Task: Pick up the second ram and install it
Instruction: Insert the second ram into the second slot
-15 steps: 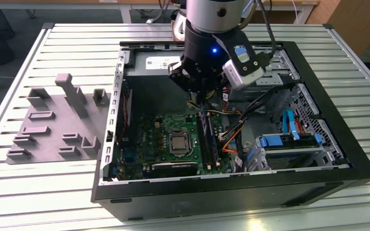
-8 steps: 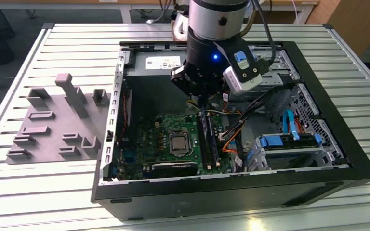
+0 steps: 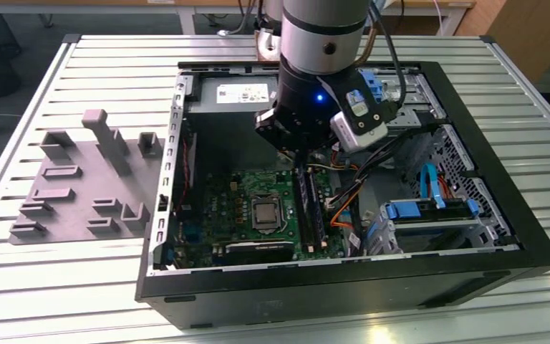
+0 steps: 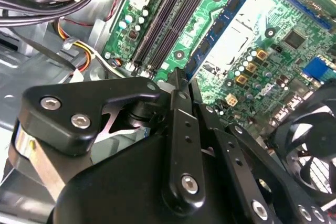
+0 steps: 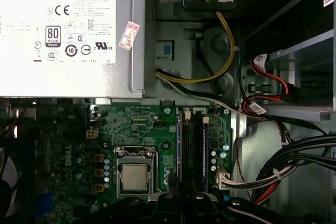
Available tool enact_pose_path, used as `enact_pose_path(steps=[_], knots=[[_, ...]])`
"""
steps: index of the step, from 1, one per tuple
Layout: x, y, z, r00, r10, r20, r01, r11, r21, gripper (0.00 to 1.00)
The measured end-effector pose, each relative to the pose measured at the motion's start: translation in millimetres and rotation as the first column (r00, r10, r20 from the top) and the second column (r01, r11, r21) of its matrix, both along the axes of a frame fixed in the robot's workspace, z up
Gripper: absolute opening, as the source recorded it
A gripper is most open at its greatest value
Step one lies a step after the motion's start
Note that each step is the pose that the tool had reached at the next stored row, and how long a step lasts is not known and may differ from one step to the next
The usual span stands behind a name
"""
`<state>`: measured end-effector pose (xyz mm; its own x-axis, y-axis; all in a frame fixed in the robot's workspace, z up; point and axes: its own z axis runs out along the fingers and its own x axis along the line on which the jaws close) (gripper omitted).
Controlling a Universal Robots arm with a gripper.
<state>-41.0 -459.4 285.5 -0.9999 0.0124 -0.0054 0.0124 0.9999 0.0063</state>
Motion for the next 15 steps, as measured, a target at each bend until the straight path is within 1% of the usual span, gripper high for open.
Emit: enact_pose_path(steps=[4, 7, 9, 12, 15], knots=[[0.2, 0.0, -0.1, 1.0000, 0.000, -0.0001, 0.000, 1.0000, -0.0003, 0.14], [3.4, 0.0, -1.7, 1.0000, 0.000, 0.0001, 0.000, 1.0000, 0.0001, 0.14], [4.5, 0.0, -4.1, 1.0000, 0.000, 0.0000, 0.000, 1.0000, -0.0003, 0.14], [4.8, -0.1, -9.6, 1.0000, 0.000, 0.0000, 0.000, 1.0000, -0.0003, 0.14], [4.8, -1.7, -14.4, 1.0000, 0.000, 0.0000, 0.000, 1.0000, -0.0005, 0.14]])
